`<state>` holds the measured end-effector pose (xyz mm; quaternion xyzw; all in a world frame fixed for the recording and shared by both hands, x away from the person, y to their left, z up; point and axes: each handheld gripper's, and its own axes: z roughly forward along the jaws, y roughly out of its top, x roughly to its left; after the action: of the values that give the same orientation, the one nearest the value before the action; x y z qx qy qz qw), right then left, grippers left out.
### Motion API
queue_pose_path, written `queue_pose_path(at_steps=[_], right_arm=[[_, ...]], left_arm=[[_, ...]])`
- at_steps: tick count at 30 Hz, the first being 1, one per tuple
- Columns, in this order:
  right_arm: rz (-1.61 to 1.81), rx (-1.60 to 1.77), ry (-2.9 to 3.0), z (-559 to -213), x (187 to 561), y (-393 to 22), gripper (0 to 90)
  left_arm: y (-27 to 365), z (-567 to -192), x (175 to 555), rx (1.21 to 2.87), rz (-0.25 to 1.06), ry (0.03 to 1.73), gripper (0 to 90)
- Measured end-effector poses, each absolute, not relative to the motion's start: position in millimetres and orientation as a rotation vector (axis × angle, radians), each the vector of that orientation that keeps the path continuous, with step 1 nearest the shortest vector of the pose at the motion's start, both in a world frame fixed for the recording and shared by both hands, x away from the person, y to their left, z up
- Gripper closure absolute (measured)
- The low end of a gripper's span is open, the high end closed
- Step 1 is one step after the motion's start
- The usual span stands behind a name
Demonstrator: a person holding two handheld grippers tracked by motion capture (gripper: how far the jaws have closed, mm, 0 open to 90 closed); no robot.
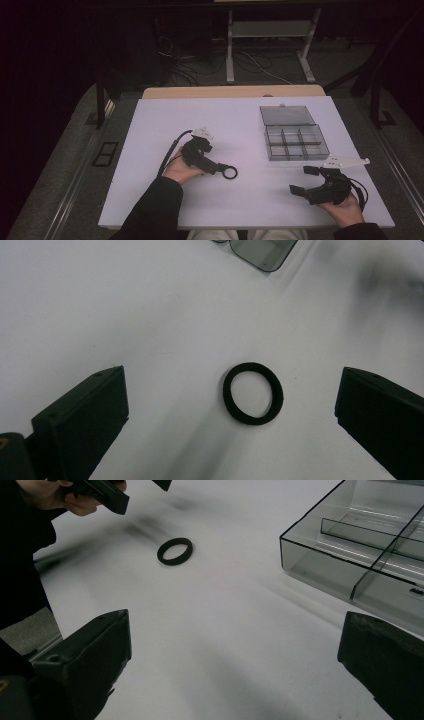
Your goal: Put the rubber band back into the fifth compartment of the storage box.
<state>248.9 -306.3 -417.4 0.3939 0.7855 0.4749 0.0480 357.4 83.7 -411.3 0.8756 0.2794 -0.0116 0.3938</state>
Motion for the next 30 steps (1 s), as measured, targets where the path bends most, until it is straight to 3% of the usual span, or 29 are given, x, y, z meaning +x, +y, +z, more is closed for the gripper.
queue_pose_path(at_steps=[11, 30], right_arm=[[1.447, 1.204, 2.398, -417, 249, -306, 0.5], [1.452, 1.204, 2.398, -418, 249, -306, 0.5]], left_arm=[[75, -425, 362, 2.267, -0.049, 0.702, 2.0], [70, -434, 365, 2.290, -0.069, 0.658, 30.4]])
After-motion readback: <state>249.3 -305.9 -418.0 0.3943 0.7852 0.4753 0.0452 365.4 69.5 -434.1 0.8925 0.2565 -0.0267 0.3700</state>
